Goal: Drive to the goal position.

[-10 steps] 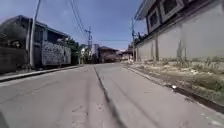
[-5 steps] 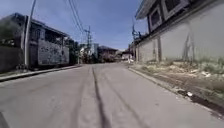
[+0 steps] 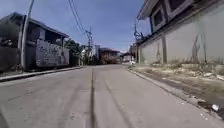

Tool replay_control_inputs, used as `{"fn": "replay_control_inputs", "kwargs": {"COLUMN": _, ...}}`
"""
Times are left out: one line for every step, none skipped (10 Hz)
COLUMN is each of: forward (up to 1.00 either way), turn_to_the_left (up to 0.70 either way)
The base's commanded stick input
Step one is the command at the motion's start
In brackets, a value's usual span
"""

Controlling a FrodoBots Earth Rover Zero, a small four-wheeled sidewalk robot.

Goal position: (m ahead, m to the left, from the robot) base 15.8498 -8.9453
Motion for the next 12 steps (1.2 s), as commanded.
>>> {"fn": "replay_control_inputs", "kwargs": {"forward": 1.0, "turn_to_the_left": 0.07}}
{"fn": "replay_control_inputs", "kwargs": {"forward": 1.0, "turn_to_the_left": 0.02}}
{"fn": "replay_control_inputs", "kwargs": {"forward": 1.0, "turn_to_the_left": 0.05}}
{"fn": "replay_control_inputs", "kwargs": {"forward": 1.0, "turn_to_the_left": 0.15}}
{"fn": "replay_control_inputs", "kwargs": {"forward": 1.0, "turn_to_the_left": 0.14}}
{"fn": "replay_control_inputs", "kwargs": {"forward": 1.0, "turn_to_the_left": 0.05}}
{"fn": "replay_control_inputs", "kwargs": {"forward": 1.0, "turn_to_the_left": 0.0}}
{"fn": "replay_control_inputs", "kwargs": {"forward": 1.0, "turn_to_the_left": 0.0}}
{"fn": "replay_control_inputs", "kwargs": {"forward": 1.0, "turn_to_the_left": 0.0}}
{"fn": "replay_control_inputs", "kwargs": {"forward": 1.0, "turn_to_the_left": 0.0}}
{"fn": "replay_control_inputs", "kwargs": {"forward": 1.0, "turn_to_the_left": 0.0}}
{"fn": "replay_control_inputs", "kwargs": {"forward": 1.0, "turn_to_the_left": 0.0}}
